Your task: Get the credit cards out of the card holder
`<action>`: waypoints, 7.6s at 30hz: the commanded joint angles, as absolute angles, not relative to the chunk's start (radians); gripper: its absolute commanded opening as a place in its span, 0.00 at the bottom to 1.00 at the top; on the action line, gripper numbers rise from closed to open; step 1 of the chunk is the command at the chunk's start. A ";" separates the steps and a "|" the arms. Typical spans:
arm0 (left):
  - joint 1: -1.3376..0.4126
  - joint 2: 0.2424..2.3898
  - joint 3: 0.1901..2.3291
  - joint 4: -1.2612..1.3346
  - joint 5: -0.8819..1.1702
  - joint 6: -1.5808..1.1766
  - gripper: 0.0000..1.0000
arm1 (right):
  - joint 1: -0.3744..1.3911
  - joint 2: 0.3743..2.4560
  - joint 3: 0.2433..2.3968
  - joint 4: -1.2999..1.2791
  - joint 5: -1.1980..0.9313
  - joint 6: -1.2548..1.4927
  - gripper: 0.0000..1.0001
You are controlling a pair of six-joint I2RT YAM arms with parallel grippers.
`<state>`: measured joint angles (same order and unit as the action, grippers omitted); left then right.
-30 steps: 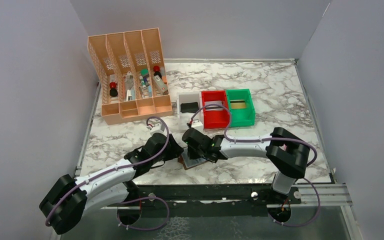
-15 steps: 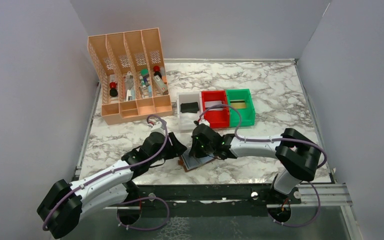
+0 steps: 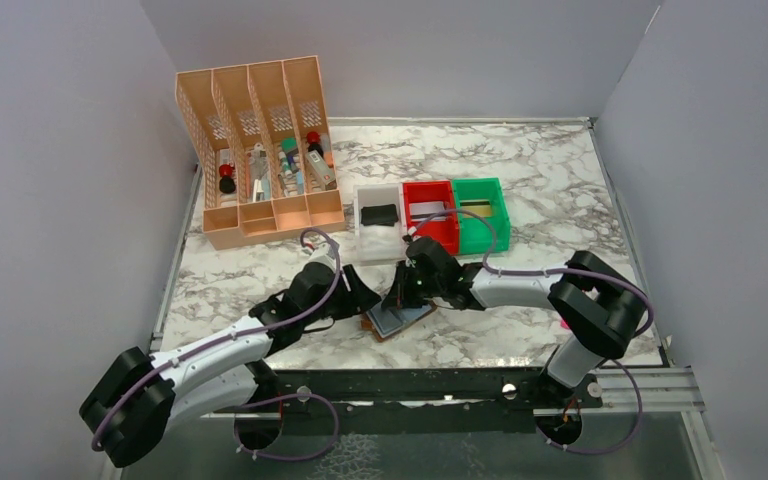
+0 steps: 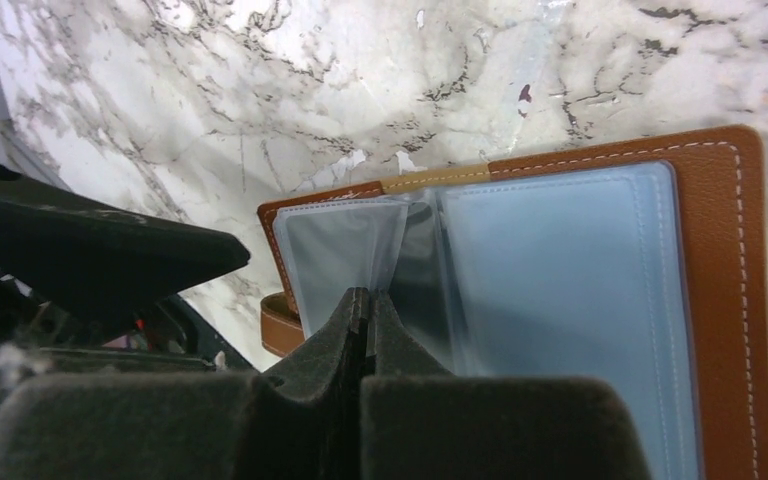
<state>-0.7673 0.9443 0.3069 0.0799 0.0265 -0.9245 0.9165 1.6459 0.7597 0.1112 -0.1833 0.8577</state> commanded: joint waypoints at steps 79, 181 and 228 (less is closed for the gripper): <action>-0.812 1.307 0.427 0.344 0.154 -0.936 0.46 | 0.833 1.410 0.665 0.003 -0.112 0.690 0.31; -0.818 1.490 0.433 0.434 0.174 -1.033 0.24 | 0.833 1.530 0.567 0.020 -0.162 0.803 0.28; -0.742 1.476 0.489 0.337 0.296 -0.941 0.10 | 0.833 1.512 0.544 0.103 -0.212 0.818 0.29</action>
<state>-0.7319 1.4601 0.4885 0.2687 0.2451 -0.9195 0.8227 1.4651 0.5690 0.0937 -0.1558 0.8181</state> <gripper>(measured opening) 0.071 0.293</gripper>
